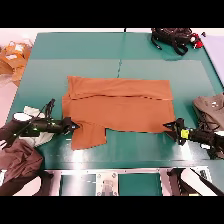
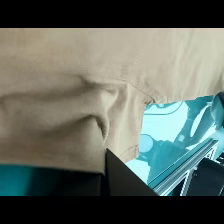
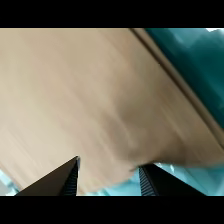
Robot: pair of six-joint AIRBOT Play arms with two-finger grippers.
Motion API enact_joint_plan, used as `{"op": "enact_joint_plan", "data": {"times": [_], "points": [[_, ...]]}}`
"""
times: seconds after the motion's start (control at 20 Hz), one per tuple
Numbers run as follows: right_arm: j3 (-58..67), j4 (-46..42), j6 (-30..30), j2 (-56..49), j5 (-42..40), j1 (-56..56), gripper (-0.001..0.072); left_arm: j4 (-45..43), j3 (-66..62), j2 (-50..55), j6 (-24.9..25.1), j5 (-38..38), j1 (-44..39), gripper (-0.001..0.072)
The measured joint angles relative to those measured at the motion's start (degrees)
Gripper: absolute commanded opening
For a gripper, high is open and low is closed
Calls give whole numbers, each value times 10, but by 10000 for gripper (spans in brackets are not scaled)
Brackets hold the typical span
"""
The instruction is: Fold the shirts.
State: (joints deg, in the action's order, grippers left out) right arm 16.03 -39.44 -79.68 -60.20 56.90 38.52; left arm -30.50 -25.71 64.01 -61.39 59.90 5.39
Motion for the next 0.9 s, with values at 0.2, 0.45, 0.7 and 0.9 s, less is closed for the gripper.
{"op": "enact_joint_plan", "data": {"times": [0.2, 0.45, 0.7, 0.9], "points": [[5, -1, 8, -3, -56, -30, 13, -8, -15, 0, 2, 7, 0, 24], [68, -72, 13, -3, -4, -38, 11, -84, -72, -42, -36, 57, 0, 23], [110, -172, -30, 34, 83, -41, 12, -150, -93, -151, -105, 119, 0, 23], [157, -179, -47, 61, 110, -42, 12, -167, -125, -181, -136, 141, 0, 23]]}}
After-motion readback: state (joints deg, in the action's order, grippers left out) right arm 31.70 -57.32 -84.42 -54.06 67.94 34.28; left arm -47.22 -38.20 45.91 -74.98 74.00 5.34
